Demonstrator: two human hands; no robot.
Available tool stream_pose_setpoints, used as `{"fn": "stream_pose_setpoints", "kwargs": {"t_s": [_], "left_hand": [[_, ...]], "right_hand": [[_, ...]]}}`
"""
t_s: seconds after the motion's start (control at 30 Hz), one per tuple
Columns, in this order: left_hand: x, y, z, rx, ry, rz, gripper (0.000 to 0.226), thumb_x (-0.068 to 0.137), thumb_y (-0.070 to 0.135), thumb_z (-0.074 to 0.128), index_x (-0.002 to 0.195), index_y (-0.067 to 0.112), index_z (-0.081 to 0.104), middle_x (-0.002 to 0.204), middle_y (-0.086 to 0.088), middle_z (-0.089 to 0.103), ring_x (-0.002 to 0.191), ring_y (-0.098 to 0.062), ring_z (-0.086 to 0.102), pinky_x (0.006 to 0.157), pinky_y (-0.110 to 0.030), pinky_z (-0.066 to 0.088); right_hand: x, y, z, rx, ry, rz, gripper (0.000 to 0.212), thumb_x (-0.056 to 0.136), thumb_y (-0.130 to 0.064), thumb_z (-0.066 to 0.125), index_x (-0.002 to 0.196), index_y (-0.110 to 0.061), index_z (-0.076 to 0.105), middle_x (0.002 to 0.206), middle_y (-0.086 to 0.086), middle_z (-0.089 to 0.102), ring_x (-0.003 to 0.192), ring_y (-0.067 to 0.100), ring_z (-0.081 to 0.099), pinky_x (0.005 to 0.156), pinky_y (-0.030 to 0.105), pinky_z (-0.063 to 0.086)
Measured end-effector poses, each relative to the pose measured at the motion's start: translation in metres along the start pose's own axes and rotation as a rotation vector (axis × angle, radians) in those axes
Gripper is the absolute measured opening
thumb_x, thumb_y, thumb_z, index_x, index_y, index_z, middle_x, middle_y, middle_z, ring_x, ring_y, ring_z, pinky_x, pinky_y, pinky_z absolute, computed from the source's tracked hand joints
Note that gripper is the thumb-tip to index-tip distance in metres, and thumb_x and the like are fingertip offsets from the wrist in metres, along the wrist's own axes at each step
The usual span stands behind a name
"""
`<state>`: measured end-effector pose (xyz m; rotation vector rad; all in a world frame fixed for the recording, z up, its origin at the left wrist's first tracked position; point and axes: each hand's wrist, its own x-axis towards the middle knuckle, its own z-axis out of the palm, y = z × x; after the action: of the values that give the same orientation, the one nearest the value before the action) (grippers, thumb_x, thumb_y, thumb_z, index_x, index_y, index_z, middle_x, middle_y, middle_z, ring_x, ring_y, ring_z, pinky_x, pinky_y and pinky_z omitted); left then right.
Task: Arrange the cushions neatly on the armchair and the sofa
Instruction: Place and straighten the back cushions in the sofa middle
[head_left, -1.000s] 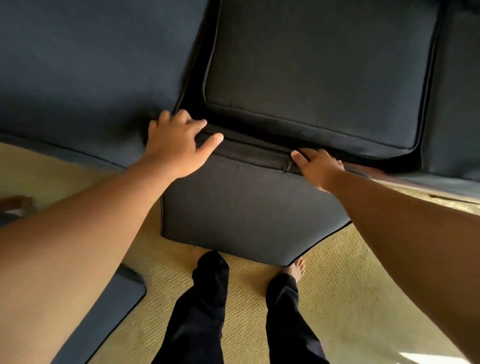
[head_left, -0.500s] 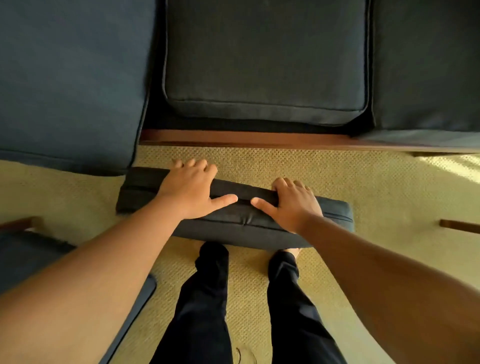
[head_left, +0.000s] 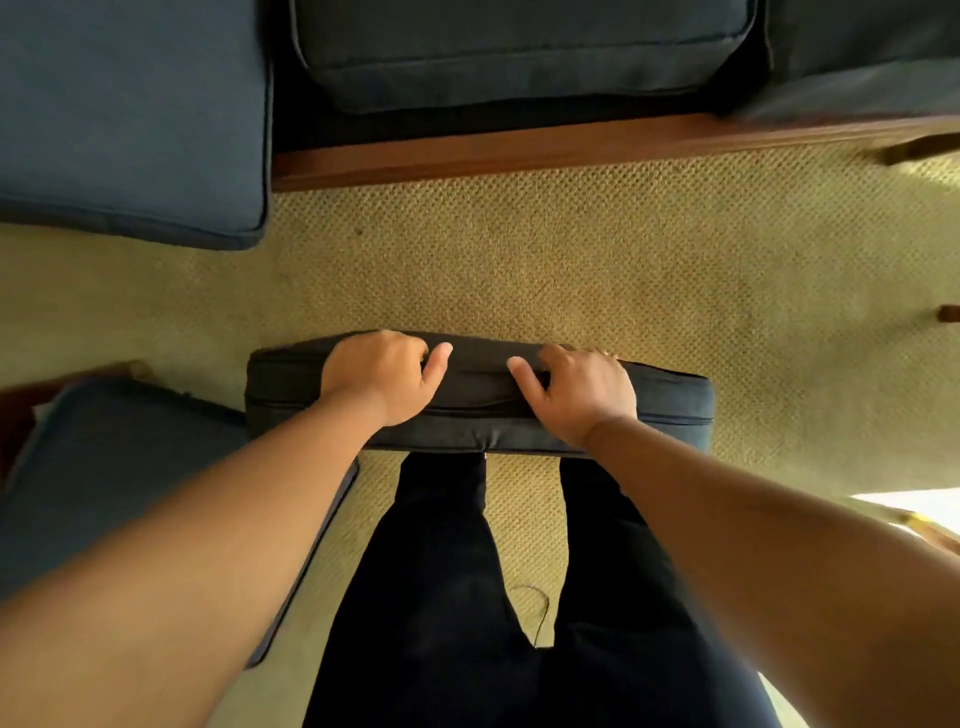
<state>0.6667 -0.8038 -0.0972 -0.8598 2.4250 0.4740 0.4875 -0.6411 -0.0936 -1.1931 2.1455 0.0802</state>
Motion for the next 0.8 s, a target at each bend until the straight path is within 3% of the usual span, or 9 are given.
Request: {"fn": "stream_pose_setpoints", "kwargs": {"t_s": [0.13, 0.3, 0.43, 0.5, 0.67, 0.8], "left_hand": [[0.014, 0.001, -0.017, 0.058, -0.031, -0.033, 0.068, 0.102, 0.058, 0.022, 0.07, 0.017, 0.065, 0.064, -0.002, 0.053, 0.062, -0.028, 0.051, 0.057, -0.034, 0.038], [-0.002, 0.039, -0.036, 0.094, -0.094, -0.028, 0.069, 0.105, 0.054, 0.018, 0.082, 0.014, 0.069, 0.081, -0.009, 0.064, 0.077, -0.034, 0.062, 0.064, -0.035, 0.04], [-0.048, 0.071, -0.05, 0.12, -0.137, 0.014, 0.067, 0.106, 0.052, 0.016, 0.063, 0.017, 0.055, 0.066, -0.002, 0.056, 0.058, -0.024, 0.05, 0.057, -0.033, 0.04], [-0.062, 0.092, -0.072, 0.11, -0.116, 0.039, 0.066, 0.106, 0.051, 0.018, 0.057, 0.019, 0.047, 0.058, 0.001, 0.047, 0.053, -0.022, 0.045, 0.054, -0.032, 0.035], [-0.058, 0.142, -0.144, 0.051, -0.015, 0.054, 0.07, 0.106, 0.052, 0.019, 0.057, 0.015, 0.052, 0.057, -0.003, 0.054, 0.049, -0.023, 0.05, 0.047, -0.031, 0.033], [-0.067, 0.19, -0.213, 0.079, 0.105, 0.076, 0.07, 0.107, 0.05, 0.018, 0.055, 0.015, 0.051, 0.053, -0.001, 0.05, 0.046, -0.019, 0.047, 0.045, -0.029, 0.029]], "right_hand": [[0.022, 0.001, -0.016, 0.074, -0.077, 0.062, 0.057, 0.105, -0.057, 0.026, 0.075, -0.02, 0.059, 0.07, 0.0, 0.055, 0.073, 0.033, 0.06, 0.063, 0.035, 0.04], [-0.013, 0.015, -0.03, 0.096, -0.115, 0.183, 0.063, 0.106, -0.056, 0.02, 0.08, -0.016, 0.062, 0.08, 0.006, 0.059, 0.077, 0.032, 0.058, 0.067, 0.036, 0.041], [-0.078, 0.019, -0.038, 0.105, -0.145, 0.242, 0.069, 0.106, -0.056, 0.018, 0.083, -0.016, 0.069, 0.08, 0.005, 0.064, 0.077, 0.03, 0.062, 0.066, 0.036, 0.042], [-0.101, 0.026, -0.06, 0.113, -0.126, 0.259, 0.07, 0.106, -0.056, 0.017, 0.082, -0.015, 0.069, 0.077, 0.002, 0.062, 0.071, 0.026, 0.058, 0.064, 0.035, 0.042], [-0.114, 0.061, -0.144, 0.13, 0.011, 0.224, 0.063, 0.106, -0.056, 0.02, 0.083, -0.017, 0.064, 0.08, 0.004, 0.06, 0.081, 0.031, 0.062, 0.067, 0.035, 0.041], [-0.137, 0.096, -0.218, 0.11, 0.111, 0.162, 0.065, 0.105, -0.06, 0.019, 0.077, -0.019, 0.061, 0.075, -0.002, 0.059, 0.072, 0.026, 0.056, 0.064, 0.035, 0.042]]}}
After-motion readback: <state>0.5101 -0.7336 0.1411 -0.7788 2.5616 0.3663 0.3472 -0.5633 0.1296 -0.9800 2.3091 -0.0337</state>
